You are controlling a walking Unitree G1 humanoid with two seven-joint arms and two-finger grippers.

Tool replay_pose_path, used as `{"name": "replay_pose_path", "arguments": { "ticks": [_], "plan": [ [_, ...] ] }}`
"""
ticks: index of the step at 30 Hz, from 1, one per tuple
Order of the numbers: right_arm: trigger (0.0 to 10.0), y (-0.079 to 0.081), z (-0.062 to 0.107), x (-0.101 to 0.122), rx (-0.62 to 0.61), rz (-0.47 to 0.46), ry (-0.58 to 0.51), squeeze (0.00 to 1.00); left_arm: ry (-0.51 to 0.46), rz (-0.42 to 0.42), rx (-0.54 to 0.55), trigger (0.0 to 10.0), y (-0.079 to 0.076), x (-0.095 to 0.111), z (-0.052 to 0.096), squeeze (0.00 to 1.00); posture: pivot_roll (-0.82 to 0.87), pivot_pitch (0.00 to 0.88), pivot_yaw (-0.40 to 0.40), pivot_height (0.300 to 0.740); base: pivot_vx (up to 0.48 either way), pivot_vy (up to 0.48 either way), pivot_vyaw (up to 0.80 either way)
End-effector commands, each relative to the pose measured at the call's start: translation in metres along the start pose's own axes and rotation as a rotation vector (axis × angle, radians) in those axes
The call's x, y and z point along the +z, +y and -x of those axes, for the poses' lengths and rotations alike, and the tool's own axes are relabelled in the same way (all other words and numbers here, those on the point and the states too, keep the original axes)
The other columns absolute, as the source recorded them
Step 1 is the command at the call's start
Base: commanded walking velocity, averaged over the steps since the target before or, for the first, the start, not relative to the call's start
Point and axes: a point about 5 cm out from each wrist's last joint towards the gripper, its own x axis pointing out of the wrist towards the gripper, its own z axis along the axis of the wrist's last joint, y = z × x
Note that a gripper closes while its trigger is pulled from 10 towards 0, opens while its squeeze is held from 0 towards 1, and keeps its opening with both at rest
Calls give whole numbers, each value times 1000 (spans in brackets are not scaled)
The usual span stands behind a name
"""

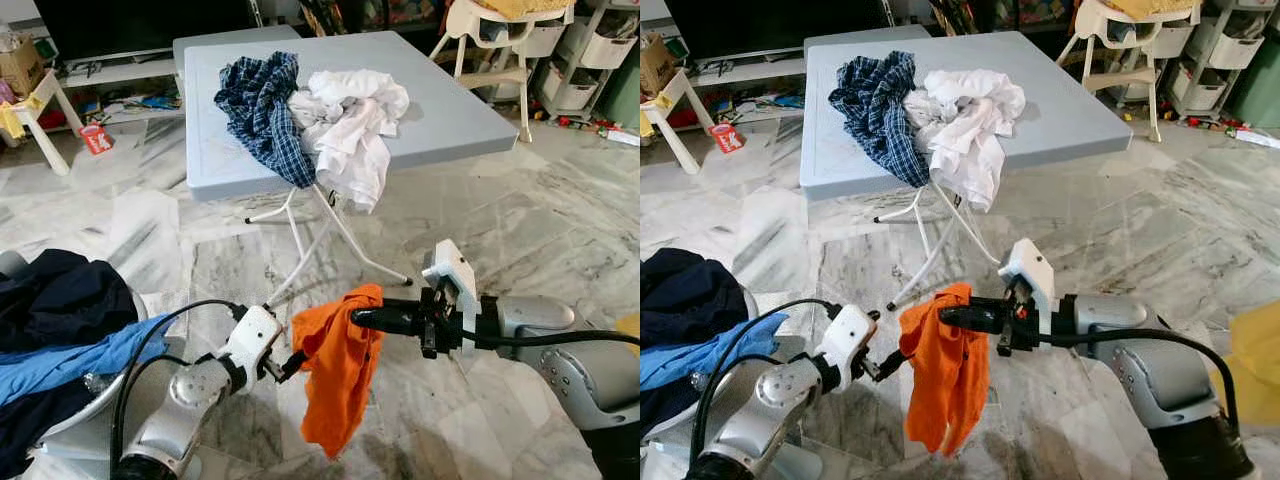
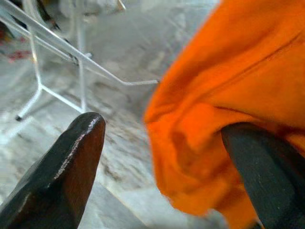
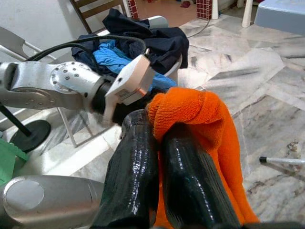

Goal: Hang hanger

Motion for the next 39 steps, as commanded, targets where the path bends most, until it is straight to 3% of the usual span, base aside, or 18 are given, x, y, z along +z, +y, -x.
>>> {"name": "replay_pose_path", "arguments": {
  "ticks": [1, 9, 10, 11, 12, 17, 18, 19, 21, 26, 32, 33, 34, 35, 39],
  "plan": [
    [0, 2, 2, 11, 11, 46, -19, 0, -28, -9, 20, 39, 5, 2, 0, 0, -148, 62, 21, 740, 0, 0, 0],
    [0, 2, 3, 13, 0, 51, -22, 0, -82, -64, 2, 0, 1, 7, -7, 0, -162, 60, 24, 740, 0, 0, 0],
    [0, 1, 5, 12, -8, 51, -19, 0, -101, -72, -29, 6196, -4, 10, -8, 0, -165, 60, 25, 740, 0, 0, 0],
    [0, 1, 5, 12, -8, 51, -19, 0, -101, -72, -29, 6196, -4, 10, -8, 0, -165, 60, 25, 740, 0, 0, 0],
    [0, -1, 6, 12, -19, 51, -15, 0, -128, -94, -67, 10000, -11, 15, -7, 0, -165, 61, 27, 740, 0, 0, 0],
    [0, -1, 6, 11, -27, 50, -14, 0, -118, -152, -19, 10000, -4, 10, 5, 0, -153, 62, 27, 740, 0, 0, 0],
    [0, -1, 6, 10, -27, 50, -14, 0, -115, -155, 7, 10000, -1, 9, 7, 141, -153, 62, 27, 740, 0, 0, 0],
    [0, -2, 6, 9, -28, 48, -14, 0, -121, -120, 26, 10000, 4, 7, 11, 1000, -145, 62, 27, 740, 0, 0, 0],
    [0, -2, 5, 7, -30, 46, -13, 0, -149, -68, 35, 10000, 12, 5, 23, 1000, -137, 60, 24, 740, 0, 0, 0],
    [0, -4, 3, 6, -28, 46, -12, 0, -167, -16, -11, 10000, 9, 5, 35, 1000, -129, 59, 19, 740, 0, 0, 0],
    [0, -4, 1, 8, -18, 52, -13, 0, -149, -24, -69, 10000, -3, -3, 34, 1000, -132, 56, 10, 740, 0, 0, 0],
    [0, -4, 1, 10, -13, 58, -12, 0, -150, -10, -120, 10000, -13, -3, 27, 745, -140, 56, 6, 740, 0, 0, 0],
    [0, -4, 1, 11, -11, 61, -12, 0, -150, -8, -140, 10000, -18, -3, 23, 745, -140, 56, 6, 740, 0, 0, 0],
    [0, -4, 1, 12, -9, 63, -11, 0, -143, -13, -147, 10000, -19, -4, 21, 0, -149, 54, 4, 740, 0, 0, 0],
    [0, -3, 4, 14, -7, 69, -6, 0, -122, -43, -182, 10000, -25, -7, 9, 0, -171, 54, 4, 740, 0, 0, 0]
  ]
}}
